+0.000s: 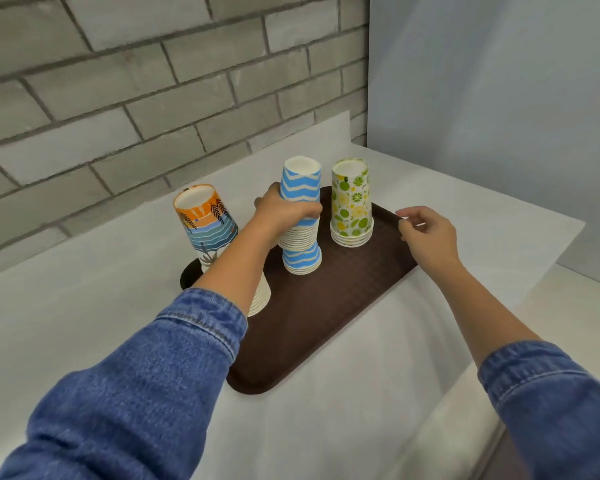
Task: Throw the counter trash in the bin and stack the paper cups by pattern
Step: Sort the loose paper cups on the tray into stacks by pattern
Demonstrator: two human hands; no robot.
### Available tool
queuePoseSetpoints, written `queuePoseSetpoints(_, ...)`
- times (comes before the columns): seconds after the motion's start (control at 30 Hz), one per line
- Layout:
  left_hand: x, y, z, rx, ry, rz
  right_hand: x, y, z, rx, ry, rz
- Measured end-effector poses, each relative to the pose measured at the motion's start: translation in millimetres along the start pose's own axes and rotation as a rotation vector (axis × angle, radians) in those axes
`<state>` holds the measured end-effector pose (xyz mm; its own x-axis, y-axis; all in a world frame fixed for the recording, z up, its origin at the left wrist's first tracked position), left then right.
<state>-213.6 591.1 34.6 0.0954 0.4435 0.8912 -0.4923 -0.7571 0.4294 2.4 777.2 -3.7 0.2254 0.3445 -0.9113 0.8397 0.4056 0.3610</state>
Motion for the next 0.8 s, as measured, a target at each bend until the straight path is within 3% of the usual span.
queuePoseSetpoints(0.13, -29, -10, 4, -0.005, 0.111, 0.064, 9, -3, 1, -0.018, -0.015, -0.007)
queuePoseSetpoints(0.53, -33, -7, 39, 0.039, 0.112, 0.185, 8, 0, 8, -0.022, -0.018, 0.059)
queuePoseSetpoints(0.67, -5, 9, 62, 0.152, -0.026, 0.100, -13, 18, 23, 0.017, 0.008, 0.047)
queuePoseSetpoints(0.8, 35, 16, 108, 0.290, -0.366, 0.007, -42, 51, 53, 0.100, 0.051, 0.031)
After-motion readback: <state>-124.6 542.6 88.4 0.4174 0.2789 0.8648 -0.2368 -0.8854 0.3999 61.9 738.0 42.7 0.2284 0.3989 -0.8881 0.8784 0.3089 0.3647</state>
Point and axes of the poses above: each hand's wrist, its own z-axis away from the middle knuckle, its own y-axis out of the back of the hand, x = y × z, the point moved 9 cm from there along -z, towards the middle knuckle, and after that the axes turned 5 degrees about z, right-handed, at the moved point
